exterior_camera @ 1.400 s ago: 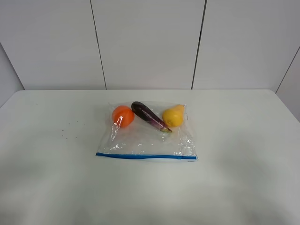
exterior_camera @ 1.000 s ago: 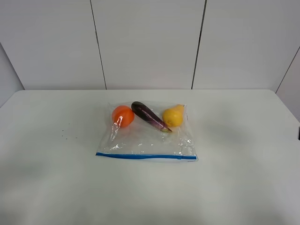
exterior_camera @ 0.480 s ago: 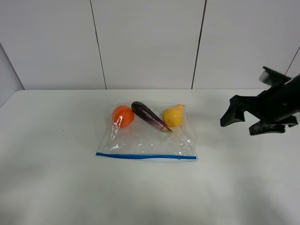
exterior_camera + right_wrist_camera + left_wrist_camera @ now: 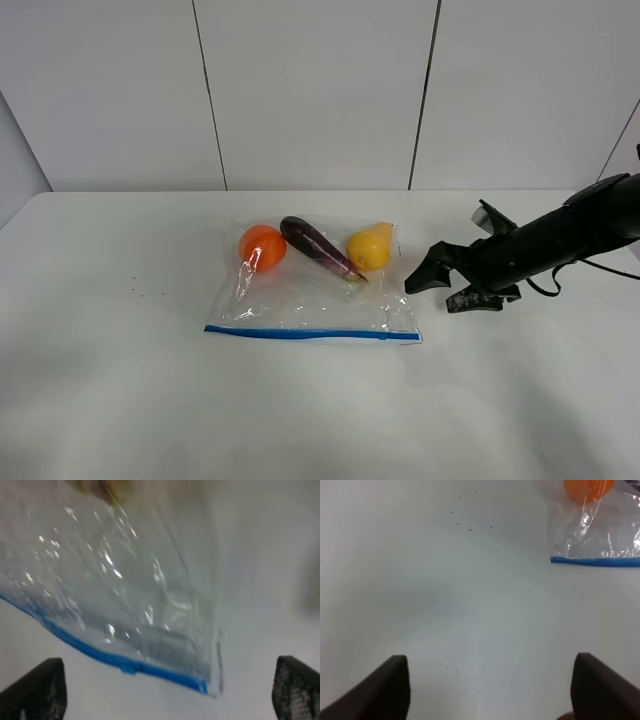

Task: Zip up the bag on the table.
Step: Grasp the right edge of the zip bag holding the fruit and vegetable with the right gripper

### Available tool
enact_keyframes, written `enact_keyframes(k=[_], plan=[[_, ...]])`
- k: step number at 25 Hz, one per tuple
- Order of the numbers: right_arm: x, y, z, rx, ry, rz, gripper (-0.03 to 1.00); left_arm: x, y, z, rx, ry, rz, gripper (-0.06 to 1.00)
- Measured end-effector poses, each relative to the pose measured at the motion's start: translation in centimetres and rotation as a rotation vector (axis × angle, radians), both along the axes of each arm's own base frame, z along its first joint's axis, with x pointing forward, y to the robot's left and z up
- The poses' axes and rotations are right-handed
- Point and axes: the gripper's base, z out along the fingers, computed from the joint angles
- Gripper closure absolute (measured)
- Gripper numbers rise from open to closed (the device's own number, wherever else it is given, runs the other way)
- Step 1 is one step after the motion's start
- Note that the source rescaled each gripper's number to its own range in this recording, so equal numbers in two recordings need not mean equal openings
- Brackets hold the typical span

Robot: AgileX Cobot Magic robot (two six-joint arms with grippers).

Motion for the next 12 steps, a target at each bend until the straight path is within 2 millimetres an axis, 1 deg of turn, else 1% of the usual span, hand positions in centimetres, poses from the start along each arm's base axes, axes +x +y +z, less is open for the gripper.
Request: enact_keyframes(k=[3,6,12], plan=[[0.1,0.4,-1.3,0.044,0.004,0.038,-0.02,0.0,0.0,0.0,0.000,0.000,0.000,-0.01],[-0.1,0.8,-2.2,0.091,0.009,0.096,-0.02,0.0,0.0,0.0,0.000,0.000,0.000,-0.01],[-0.2,2.2,-3.2,0.113,-0.002,0.137,-0.02,0.0,0.0,0.0,0.000,0.000,0.000,-0.01]])
